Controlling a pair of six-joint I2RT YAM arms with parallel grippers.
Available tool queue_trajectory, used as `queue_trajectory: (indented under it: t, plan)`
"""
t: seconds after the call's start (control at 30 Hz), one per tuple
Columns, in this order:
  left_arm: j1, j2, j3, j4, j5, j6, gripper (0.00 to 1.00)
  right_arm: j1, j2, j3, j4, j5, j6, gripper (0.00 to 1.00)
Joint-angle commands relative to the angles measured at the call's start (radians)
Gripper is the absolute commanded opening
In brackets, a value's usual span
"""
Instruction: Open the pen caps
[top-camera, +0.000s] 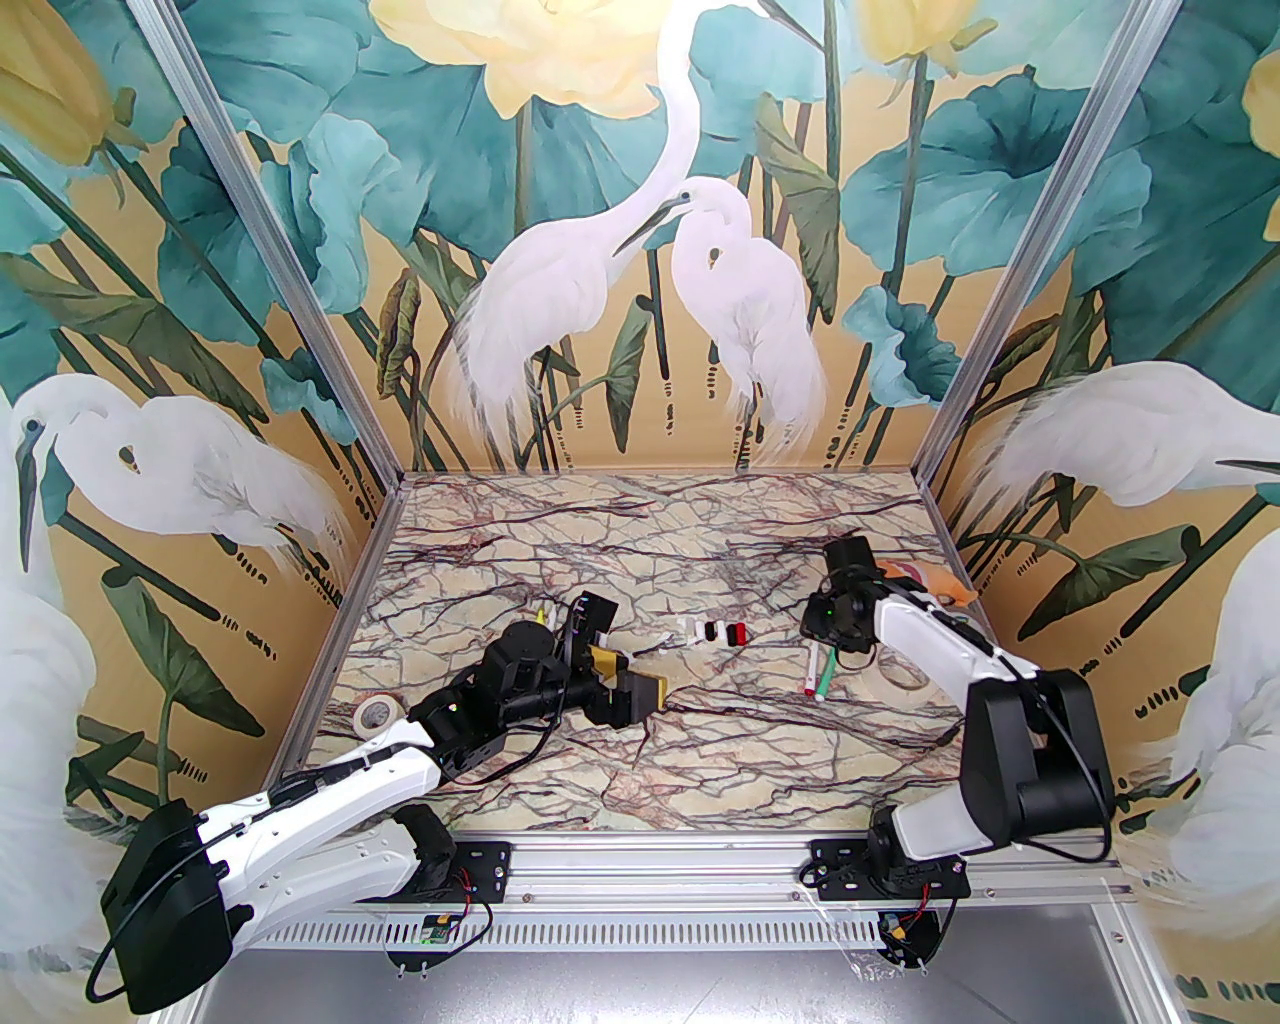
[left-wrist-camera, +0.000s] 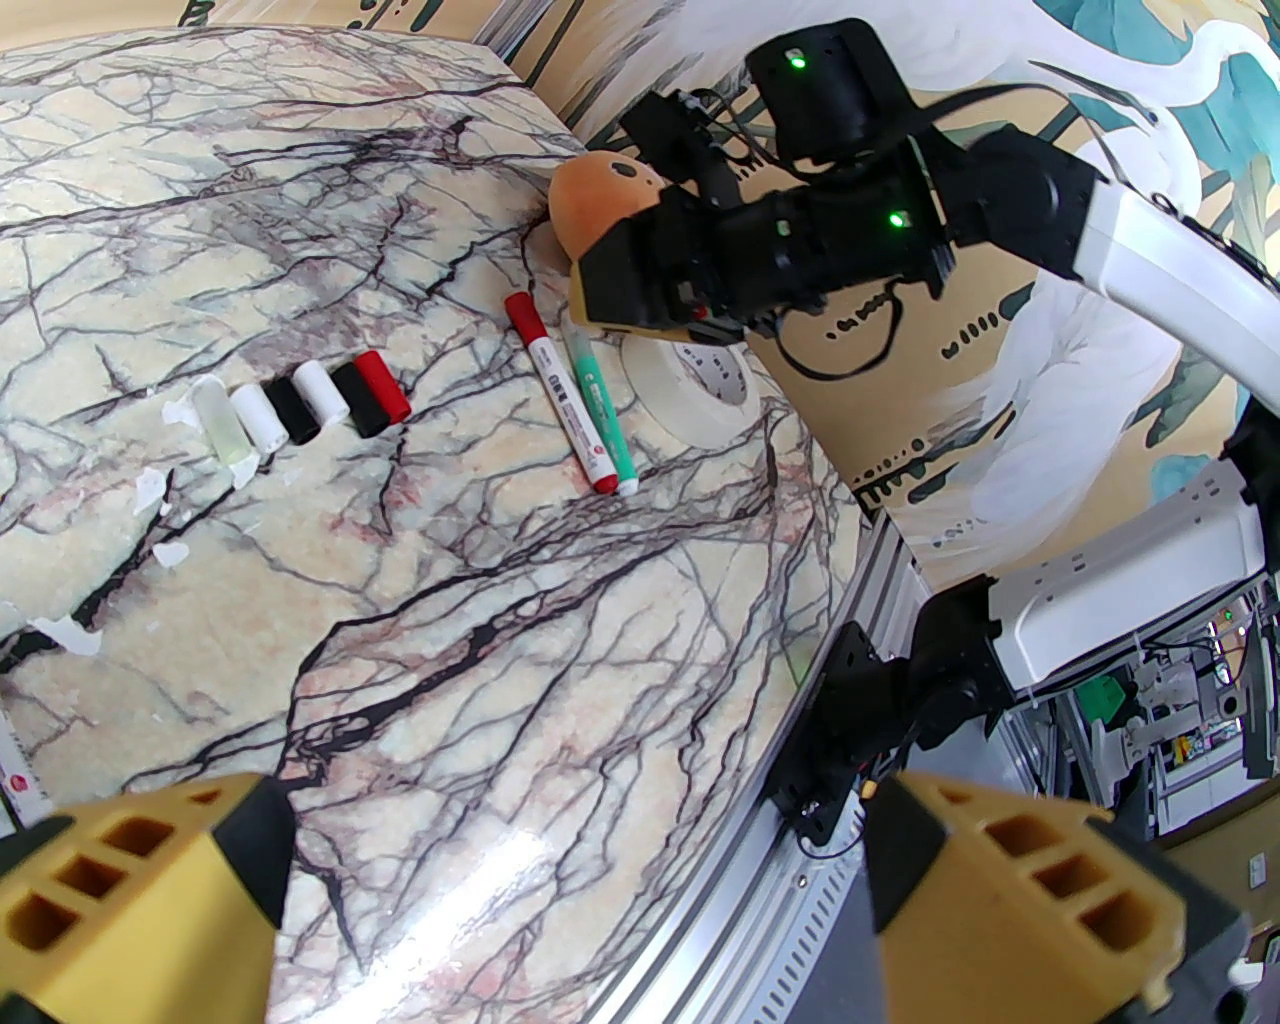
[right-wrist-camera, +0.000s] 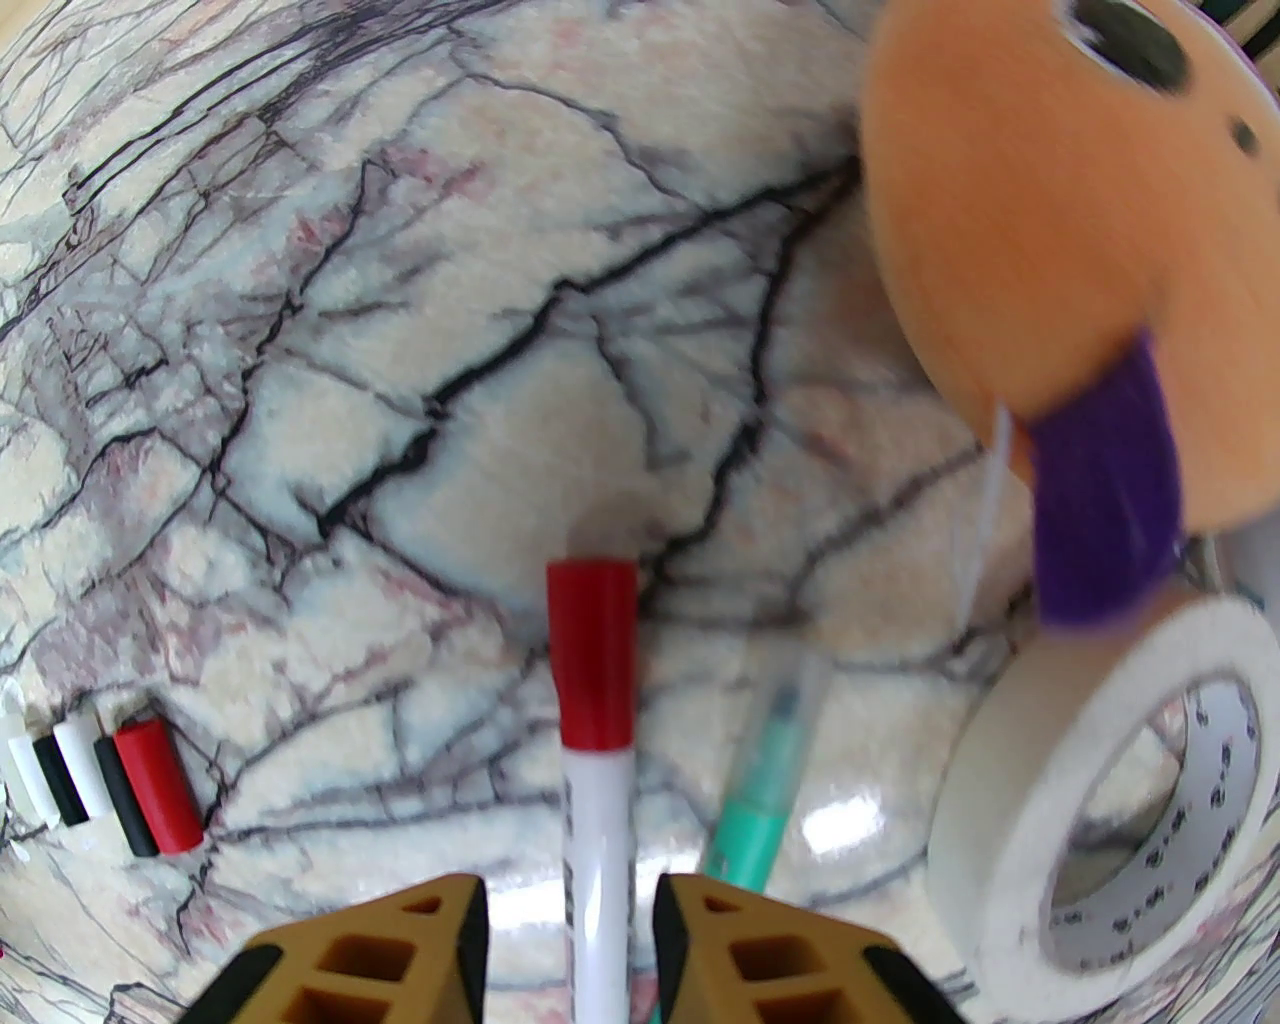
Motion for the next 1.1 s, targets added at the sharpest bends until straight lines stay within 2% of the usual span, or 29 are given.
queue_trajectory:
  t: [0.0, 0.73, 0.93, 1.07]
  plan:
    - [0.004, -0.021, -0.019, 0.030, 0.027, -0.019, 0.99, -0.011, 0.048, 0.048, 0.025, -0.016, -0.044, 0.36]
    - [0.004, -0.015, -0.029, 0.026, 0.012, -0.031, 0.99, -0.024, 0.253, 0.128, 0.053, 0.008, -0.077, 0.33]
    - [0.003, -0.005, -0.028, 0.029, 0.013, -0.037, 0.99, -0.025, 0.251, 0.143, 0.046, 0.015, -0.081, 0.27]
    - [0.004, -0.006, -0.023, 0.042, 0.020, -0.070, 0.99, -0.022, 0.195, 0.131, 0.054, 0.004, -0.087, 0.25]
